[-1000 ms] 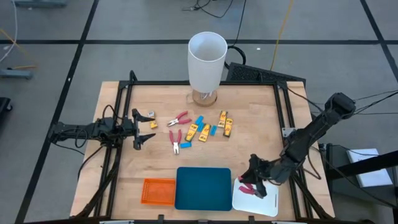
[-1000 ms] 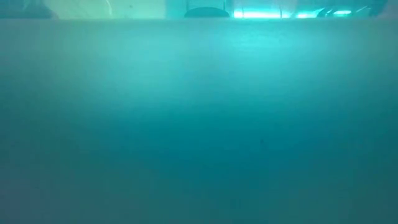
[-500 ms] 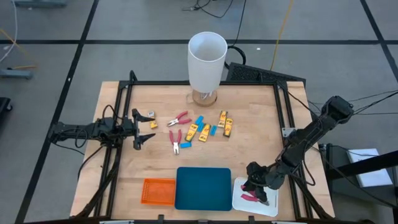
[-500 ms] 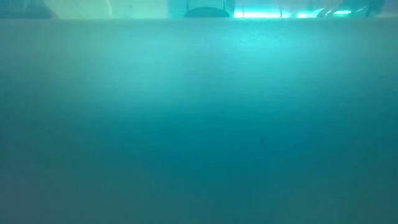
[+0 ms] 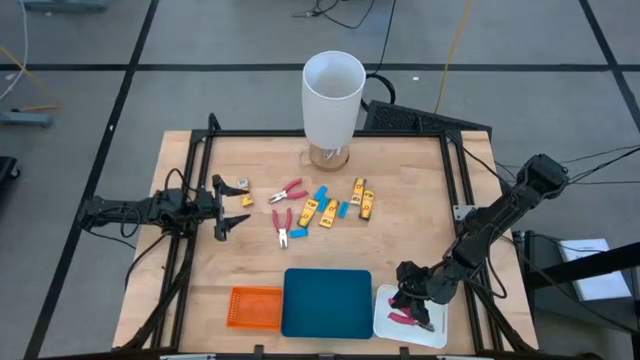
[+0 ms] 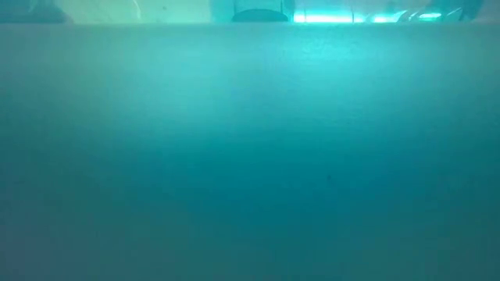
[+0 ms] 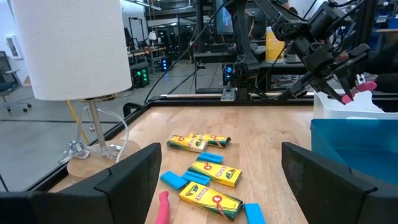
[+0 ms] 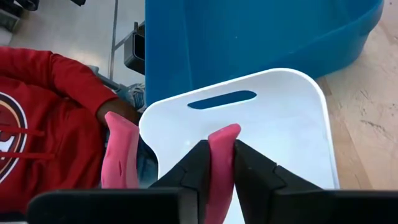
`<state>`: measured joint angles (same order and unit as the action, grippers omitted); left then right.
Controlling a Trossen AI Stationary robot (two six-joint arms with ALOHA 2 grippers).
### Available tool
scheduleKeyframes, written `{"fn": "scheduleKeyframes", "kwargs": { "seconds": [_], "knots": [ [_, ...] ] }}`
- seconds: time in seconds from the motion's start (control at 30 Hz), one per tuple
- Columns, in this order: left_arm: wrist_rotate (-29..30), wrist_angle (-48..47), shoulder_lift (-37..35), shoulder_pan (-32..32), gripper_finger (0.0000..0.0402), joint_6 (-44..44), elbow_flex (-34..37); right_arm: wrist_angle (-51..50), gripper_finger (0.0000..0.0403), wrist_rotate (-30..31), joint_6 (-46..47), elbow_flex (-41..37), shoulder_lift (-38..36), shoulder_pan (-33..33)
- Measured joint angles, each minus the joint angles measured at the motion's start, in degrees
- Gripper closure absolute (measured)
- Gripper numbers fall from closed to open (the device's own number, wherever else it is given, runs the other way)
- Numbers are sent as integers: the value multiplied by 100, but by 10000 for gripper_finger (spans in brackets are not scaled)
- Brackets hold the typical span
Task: Pick & Place School Supplies
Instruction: Put the pink hole puncher into the white bin
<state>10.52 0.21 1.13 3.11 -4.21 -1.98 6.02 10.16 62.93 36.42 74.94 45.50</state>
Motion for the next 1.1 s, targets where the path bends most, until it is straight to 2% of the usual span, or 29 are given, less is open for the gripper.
{"fn": "scheduleKeyframes", "kwargs": {
  "seconds": [0.4, 0.7, 1.0, 1.1],
  "knots": [
    [1, 0, 0, -2, 69, 0, 0, 7, 273, 14, -62, 0, -2, 0],
    [1, 0, -2, -1, 69, 0, 0, 76, 268, -136, -90, 0, -353, -1],
    [0, 0, -2, -2, 68, 0, 0, 480, 269, -123, -1407, 0, -728, -2],
    [1, 2, -1, -2, 69, 0, 0, 779, 271, -57, -2143, 0, -745, -2]
  ]
}}
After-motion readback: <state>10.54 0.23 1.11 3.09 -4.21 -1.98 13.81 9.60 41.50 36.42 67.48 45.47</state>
